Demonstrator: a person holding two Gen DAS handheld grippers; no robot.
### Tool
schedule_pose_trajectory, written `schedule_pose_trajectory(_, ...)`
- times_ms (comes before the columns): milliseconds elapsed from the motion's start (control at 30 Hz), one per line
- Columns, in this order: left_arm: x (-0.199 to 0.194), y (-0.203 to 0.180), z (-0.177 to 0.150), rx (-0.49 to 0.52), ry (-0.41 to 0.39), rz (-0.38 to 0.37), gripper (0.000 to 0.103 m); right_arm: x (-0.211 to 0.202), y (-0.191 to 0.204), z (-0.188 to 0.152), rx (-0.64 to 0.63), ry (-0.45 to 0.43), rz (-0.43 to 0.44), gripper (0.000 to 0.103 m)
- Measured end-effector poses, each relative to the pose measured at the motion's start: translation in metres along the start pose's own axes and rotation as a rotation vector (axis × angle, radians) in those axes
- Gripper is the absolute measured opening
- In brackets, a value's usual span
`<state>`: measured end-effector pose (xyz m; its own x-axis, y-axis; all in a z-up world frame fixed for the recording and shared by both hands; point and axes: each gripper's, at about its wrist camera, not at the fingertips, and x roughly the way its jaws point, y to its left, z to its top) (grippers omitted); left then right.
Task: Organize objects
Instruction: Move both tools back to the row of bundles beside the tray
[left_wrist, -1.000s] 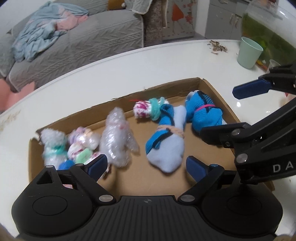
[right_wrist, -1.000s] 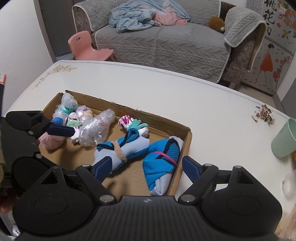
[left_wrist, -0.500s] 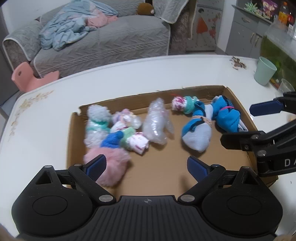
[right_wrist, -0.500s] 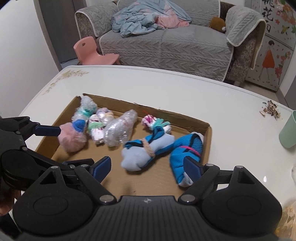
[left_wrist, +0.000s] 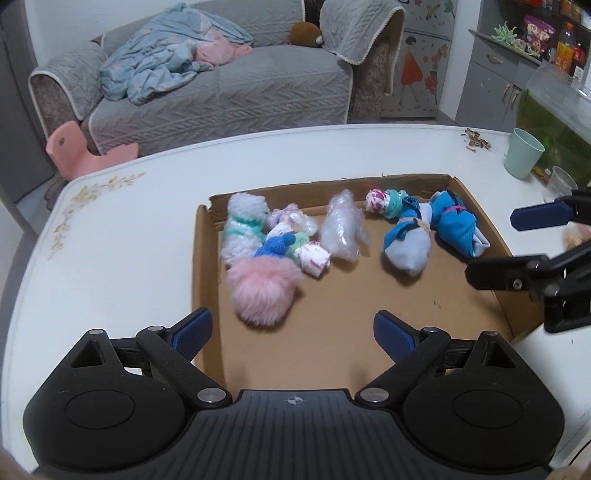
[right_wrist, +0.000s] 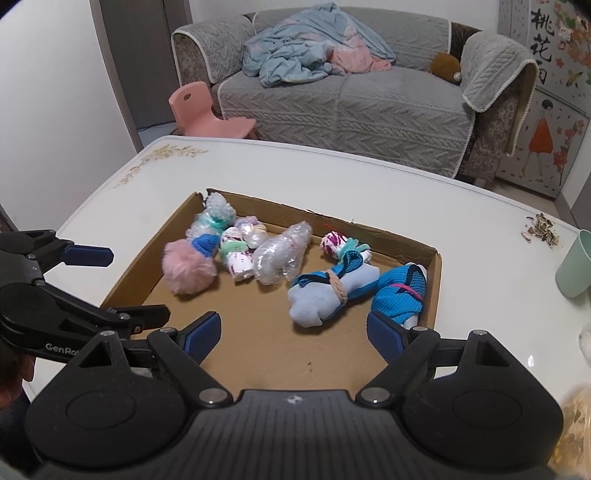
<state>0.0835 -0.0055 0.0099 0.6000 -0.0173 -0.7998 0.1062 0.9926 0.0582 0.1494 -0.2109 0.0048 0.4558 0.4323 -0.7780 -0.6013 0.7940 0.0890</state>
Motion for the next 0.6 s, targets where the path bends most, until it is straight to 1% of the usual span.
schedule_pose_trajectory(167,-0.015,0.007,-0.017,-0.005,-0.005,0.004,0.096,-0.01,0.008,-0.007,-0.01,-0.014,0.008,0.085)
schedule_pose_trajectory(333,-0.032,0.018,-0.045,0.007,-0.02,0.022,0.097,-0.023,0.013,-0.026,-0.015,-0.042,0.024,0.087)
schedule_pose_trajectory(467,-0.04,0.031,-0.08,-0.017,-0.041,-0.018,0.097,-0.029,0.013,-0.058,-0.034,-0.078,0.049,0.087)
schedule_pose_trajectory(533,-0.04,0.038,-0.1,-0.024,-0.063,-0.018,0.097,-0.031,0.011,-0.081,-0.06,-0.112,0.06,0.086)
schedule_pose_trajectory(600,-0.034,0.046,-0.114,-0.045,-0.06,-0.02,0.096,-0.03,0.012,-0.101,-0.089,-0.141,0.064,0.086)
